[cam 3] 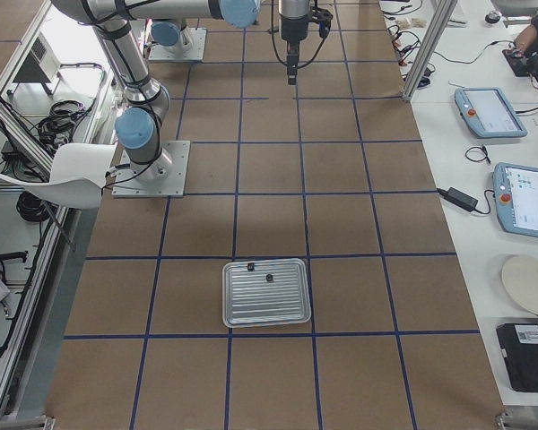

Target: Place bearing gear from tray to pile

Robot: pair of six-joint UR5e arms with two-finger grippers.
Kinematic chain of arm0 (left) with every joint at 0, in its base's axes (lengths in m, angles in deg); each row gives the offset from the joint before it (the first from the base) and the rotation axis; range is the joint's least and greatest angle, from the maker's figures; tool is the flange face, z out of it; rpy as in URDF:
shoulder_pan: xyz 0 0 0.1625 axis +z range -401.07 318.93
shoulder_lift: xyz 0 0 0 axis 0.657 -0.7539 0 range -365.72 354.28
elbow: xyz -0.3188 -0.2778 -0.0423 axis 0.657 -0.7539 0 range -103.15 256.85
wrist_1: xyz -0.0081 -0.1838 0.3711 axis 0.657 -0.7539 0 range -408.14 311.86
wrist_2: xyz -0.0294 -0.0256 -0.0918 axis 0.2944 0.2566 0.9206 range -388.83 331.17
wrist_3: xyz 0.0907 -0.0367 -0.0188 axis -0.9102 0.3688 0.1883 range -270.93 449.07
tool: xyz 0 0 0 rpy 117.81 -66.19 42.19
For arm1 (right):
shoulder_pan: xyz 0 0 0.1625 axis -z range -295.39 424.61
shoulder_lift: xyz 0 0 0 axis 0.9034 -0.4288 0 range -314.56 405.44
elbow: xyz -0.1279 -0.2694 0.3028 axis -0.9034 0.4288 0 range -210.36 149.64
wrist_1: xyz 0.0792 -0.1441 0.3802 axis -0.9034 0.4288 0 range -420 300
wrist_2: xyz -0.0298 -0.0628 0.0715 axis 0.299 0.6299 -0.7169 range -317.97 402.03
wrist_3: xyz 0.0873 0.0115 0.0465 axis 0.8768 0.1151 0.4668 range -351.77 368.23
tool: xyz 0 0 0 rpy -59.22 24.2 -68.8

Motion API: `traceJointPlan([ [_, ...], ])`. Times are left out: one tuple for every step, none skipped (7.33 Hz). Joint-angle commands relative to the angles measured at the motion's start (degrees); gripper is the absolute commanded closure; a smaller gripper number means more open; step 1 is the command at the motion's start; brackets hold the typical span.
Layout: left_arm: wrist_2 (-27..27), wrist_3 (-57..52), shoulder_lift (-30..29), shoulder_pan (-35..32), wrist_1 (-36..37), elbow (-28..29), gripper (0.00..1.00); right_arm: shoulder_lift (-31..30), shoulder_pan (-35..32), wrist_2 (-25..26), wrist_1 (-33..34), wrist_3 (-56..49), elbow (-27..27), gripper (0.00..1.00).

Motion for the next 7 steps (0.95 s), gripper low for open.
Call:
traceJointPlan([
  [0.0, 0.0, 0.1, 0.0, 0.1, -0.3, 0.0, 0.0, 15.8, -1.1, -0.9, -28.7, 0.4, 0.0],
  [0.0, 0.0, 0.1, 0.0, 0.2, -0.3, 0.0, 0.4, 24.5, -4.4, -0.2, -40.0, 0.2, 0.0],
  [0.0, 0.0, 0.0, 0.0, 0.3, -0.3, 0.0, 2.7, 32.0, -7.3, 3.1, -52.7, 0.0, 0.0],
  [0.1, 0.0, -0.1, 0.0, 0.3, -0.3, 0.0, 6.9, 38.2, -7.8, 6.9, -58.9, 0.1, 0.0],
  [0.1, 0.0, -0.1, -0.1, 0.3, -0.3, 0.0, 11.1, 43.1, -9.8, 9.1, -60.0, 0.0, 0.0],
  [0.0, 0.0, -0.1, -0.1, 0.3, -0.3, 0.0, 16.1, 45.1, -10.1, 11.0, -62.3, 0.0, 0.0],
  [0.0, 0.0, 0.0, -0.1, 0.3, -0.3, 0.0, 22.4, 45.4, -10.1, 15.1, -63.0, -0.1, 0.0],
])
